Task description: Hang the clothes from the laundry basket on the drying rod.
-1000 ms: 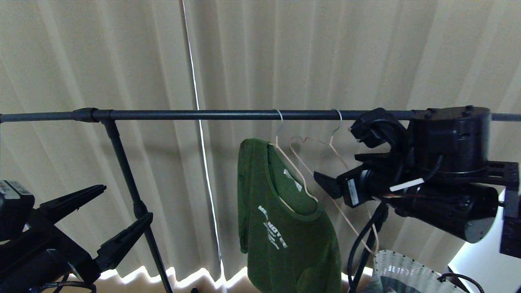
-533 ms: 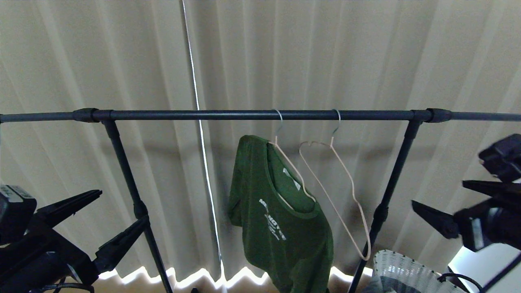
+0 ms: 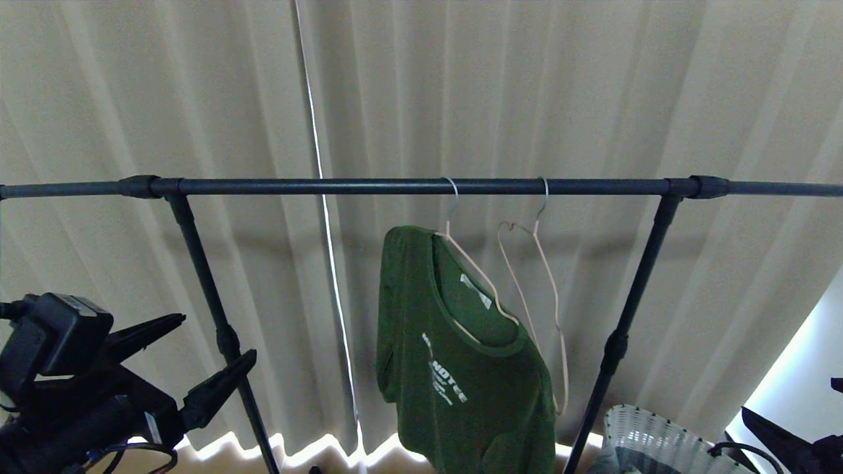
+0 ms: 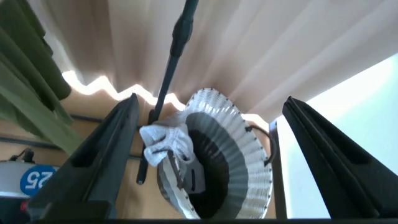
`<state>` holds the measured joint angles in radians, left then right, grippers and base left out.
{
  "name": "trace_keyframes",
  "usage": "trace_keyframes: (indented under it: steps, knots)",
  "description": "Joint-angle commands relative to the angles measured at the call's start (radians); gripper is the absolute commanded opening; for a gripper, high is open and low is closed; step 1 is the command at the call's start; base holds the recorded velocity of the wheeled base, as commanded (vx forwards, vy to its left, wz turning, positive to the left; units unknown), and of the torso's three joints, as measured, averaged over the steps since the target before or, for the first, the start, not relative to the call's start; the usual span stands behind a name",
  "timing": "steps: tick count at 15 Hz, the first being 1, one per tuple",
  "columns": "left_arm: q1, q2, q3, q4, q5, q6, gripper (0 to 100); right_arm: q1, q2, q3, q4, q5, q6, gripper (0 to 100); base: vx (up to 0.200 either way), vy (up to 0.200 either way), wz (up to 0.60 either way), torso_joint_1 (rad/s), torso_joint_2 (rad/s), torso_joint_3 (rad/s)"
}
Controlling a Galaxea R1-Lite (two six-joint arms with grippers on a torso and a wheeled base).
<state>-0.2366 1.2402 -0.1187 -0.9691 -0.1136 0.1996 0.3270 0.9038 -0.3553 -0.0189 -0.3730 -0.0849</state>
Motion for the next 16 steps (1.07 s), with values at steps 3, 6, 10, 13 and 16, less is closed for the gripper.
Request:
trace_keyframes:
  steps: [3, 6, 10, 13, 16]
  knots:
    - [0.026, 0.027, 0.007, -0.002, 0.0, 0.001, 100, 0.0, -0.008, 0.125, -0.145, 0.011, 0.001, 100, -0.067, 0.0, 0.0, 0.002, 0.0, 0.001]
    - [0.048, 0.012, 0.008, -0.002, 0.0, 0.003, 100, 0.0, -0.022, 0.156, -0.164, 0.017, 0.014, 100, -0.2, 0.0, 0.0, 0.012, 0.01, 0.001]
    - [0.046, -0.039, 0.025, 0.0, 0.0, 0.011, 100, 0.0, 0.035, 0.191, -0.168, 0.025, 0.016, 100, -0.2, 0.0, 0.0, -0.005, 0.0, 0.006]
    - [0.042, -0.042, 0.034, 0.0, 0.0, 0.021, 100, 0.0, 0.032, 0.193, -0.17, 0.025, 0.016, 100, -0.2, 0.0, 0.0, 0.004, 0.0, 0.002]
    - [0.042, -0.039, 0.037, 0.0, 0.0, 0.021, 100, 0.0, 0.024, 0.193, -0.17, 0.025, 0.016, 100, -0.2, 0.0, 0.0, -0.001, 0.0, 0.002]
